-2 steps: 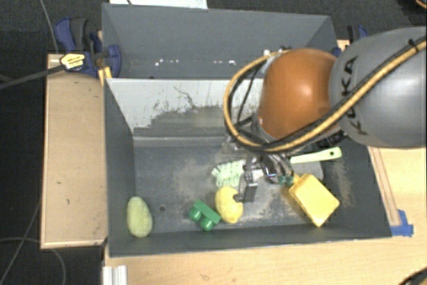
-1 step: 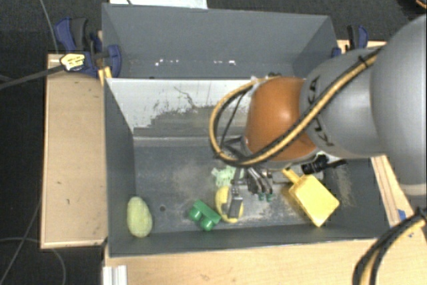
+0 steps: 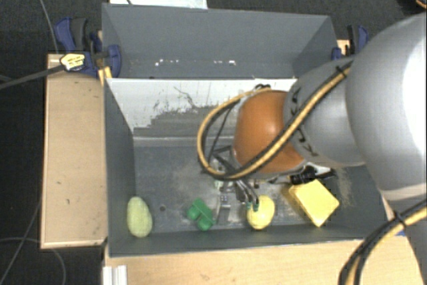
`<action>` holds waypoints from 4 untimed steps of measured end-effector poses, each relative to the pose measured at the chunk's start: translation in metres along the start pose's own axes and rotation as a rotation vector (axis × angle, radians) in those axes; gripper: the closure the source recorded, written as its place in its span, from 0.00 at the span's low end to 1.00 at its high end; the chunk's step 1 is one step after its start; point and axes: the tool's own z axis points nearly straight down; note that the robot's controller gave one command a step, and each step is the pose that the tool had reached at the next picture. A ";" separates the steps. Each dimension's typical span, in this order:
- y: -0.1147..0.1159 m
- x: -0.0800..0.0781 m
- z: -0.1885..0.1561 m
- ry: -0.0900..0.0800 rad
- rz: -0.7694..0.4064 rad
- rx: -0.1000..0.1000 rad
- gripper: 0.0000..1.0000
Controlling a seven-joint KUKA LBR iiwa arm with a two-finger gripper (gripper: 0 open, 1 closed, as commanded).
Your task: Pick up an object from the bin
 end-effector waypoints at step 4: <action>-0.112 -0.043 0.000 -0.006 -0.206 -0.002 1.00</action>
Offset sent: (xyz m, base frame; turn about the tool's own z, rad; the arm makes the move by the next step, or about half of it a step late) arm -0.0170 -0.0486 0.0009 -0.0794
